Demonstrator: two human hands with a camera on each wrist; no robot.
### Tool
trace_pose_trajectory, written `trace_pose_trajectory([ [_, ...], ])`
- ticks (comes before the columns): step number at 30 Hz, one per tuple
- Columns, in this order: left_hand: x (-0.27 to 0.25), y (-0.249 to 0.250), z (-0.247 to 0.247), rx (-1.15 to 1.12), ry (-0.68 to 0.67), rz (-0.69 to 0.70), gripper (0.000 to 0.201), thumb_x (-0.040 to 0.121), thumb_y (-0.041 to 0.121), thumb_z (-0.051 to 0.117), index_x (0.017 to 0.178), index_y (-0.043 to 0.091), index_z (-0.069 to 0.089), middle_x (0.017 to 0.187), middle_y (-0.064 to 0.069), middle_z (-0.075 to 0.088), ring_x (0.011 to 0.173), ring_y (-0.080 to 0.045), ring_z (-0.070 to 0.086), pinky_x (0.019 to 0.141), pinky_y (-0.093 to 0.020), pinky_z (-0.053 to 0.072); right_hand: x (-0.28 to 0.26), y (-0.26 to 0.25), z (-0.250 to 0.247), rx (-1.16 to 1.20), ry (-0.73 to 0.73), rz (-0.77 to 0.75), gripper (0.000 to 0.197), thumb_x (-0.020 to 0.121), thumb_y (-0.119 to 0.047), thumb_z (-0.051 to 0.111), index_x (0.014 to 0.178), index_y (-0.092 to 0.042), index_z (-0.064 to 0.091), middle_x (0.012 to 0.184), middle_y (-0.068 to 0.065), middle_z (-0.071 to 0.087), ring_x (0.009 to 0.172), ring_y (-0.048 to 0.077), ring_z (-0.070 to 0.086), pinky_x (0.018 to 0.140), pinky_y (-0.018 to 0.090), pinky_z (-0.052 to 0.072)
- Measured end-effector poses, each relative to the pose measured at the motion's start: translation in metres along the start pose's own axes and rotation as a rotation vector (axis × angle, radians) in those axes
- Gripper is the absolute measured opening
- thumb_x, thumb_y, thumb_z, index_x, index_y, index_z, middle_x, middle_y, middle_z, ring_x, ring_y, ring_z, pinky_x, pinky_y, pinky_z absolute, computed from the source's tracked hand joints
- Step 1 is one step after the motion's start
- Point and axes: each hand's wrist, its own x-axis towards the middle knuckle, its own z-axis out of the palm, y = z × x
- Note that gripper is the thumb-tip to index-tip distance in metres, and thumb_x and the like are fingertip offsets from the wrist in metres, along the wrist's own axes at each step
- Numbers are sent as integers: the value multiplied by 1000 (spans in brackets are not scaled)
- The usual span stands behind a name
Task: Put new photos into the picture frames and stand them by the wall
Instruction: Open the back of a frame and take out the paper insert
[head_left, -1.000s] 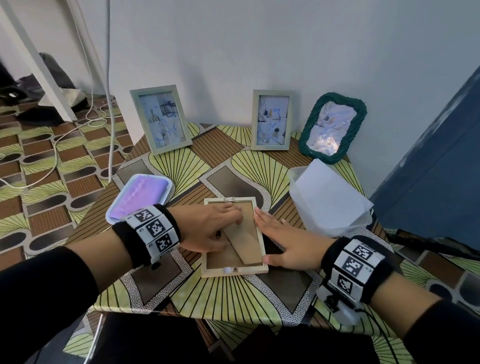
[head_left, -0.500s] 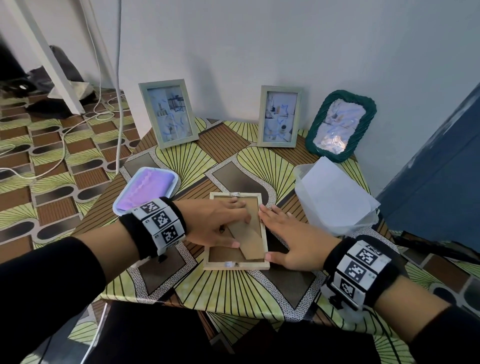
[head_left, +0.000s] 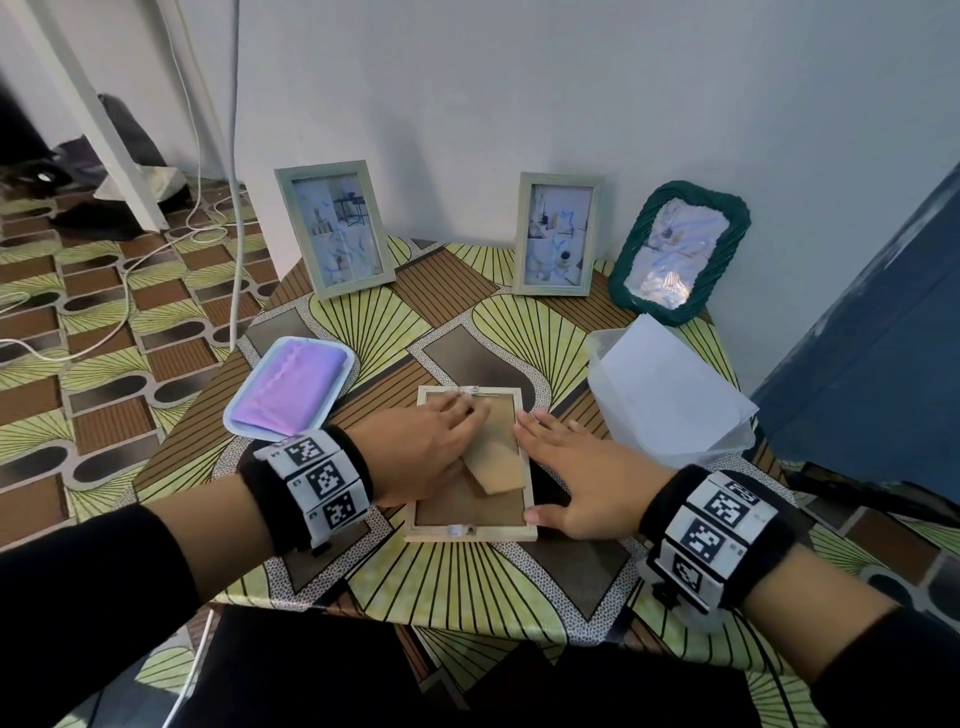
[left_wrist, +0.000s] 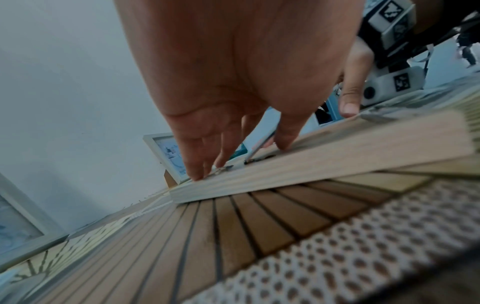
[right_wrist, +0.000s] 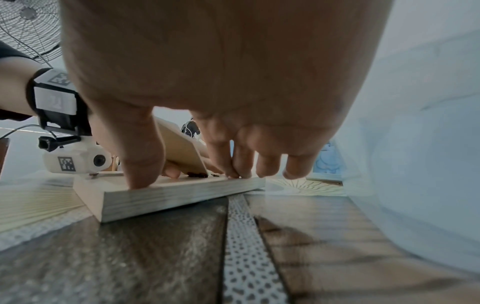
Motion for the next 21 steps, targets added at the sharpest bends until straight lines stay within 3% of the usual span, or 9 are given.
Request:
trace_pose_trajectory([
  [3,-2,4,1,23,-8,9,72,101,20,42,155,10,-4,164,-15,5,151,-28,9,113,-39,34,1,-1,-2,3,-4,-1,95,91,-55,50,155,-16,-8,162,-3,-16,148,9,-16,121,33,-4],
  [6,-2,5,-4,4,49,15,66,101,17,42,156,11,7,164,-9,12,151,-23,13,111,-38,37,0,-2,-3,-8,-1,-1,94,91,-56,50,156,-16,-5,163,-1,-14,148,11,-14,122,36,-2],
  [8,-2,3,-9,13,98,13,58,100,18,42,153,13,19,162,-7,23,148,-21,24,104,-39,45,-1,-3,-3,-42,9,5,93,90,-57,49,156,-16,-3,163,0,-13,149,13,-12,122,38,-1],
  [12,-8,-4,-15,-70,179,8,40,97,22,44,137,16,41,147,-5,48,119,-26,59,89,-39,53,0,-2,-2,-66,13,16,95,90,-60,46,156,-16,-6,163,0,-14,149,12,-13,122,36,-1],
  [15,-16,-14,-14,-139,251,3,31,101,21,40,129,17,49,132,-4,59,100,-28,65,82,-41,53,0,-1,0,-37,24,23,95,90,-60,47,156,-17,-7,162,-3,-15,148,9,-14,121,31,-3],
  [18,-31,-26,-10,-179,302,-35,32,104,23,38,132,17,52,132,-3,61,104,-28,65,83,-41,54,-1,1,3,-10,45,37,97,89,-61,48,155,-17,-7,162,-6,-14,148,7,-14,117,27,-5],
  [21,-48,-38,-3,-262,368,-89,35,103,22,42,136,18,54,136,0,60,111,-23,64,91,-34,52,-3,3,4,-5,48,56,98,88,-62,50,156,-17,-6,162,-7,-14,148,6,-13,120,30,-3],
])
